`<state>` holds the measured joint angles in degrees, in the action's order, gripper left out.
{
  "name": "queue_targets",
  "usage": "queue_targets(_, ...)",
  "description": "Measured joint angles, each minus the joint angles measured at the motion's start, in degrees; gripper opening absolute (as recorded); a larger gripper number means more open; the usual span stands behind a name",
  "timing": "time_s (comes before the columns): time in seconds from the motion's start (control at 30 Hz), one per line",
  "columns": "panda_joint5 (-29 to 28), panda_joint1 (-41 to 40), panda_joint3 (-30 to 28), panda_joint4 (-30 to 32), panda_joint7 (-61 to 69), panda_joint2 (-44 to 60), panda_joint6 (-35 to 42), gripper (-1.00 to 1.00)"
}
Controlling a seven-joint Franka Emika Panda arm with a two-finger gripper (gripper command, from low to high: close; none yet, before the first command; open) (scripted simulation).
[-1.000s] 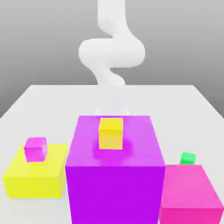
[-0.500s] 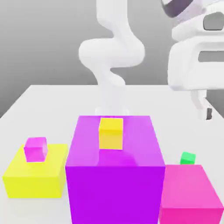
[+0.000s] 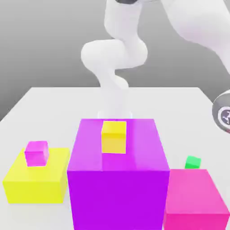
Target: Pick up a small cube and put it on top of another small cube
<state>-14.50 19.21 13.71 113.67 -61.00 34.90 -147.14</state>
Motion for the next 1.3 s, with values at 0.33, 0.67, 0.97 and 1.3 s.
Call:
queue_targets(0.33,-0.38,0.7,-0.72,-0.55,-0.27,2.14,-1.48,-1.0)
queue_targets(0.67,5.3,-6.94,-1.57,6.68,6.47,-18.07,11.0,-1.0)
queue_targets(0.97,10.76,-15.66,-6.05,14.2,14.0,-36.98,21.7,-1.0)
queue_targets(1.3,15.14,-20.24,-12.51,23.3,20.92,-54.47,29.76,-1.0)
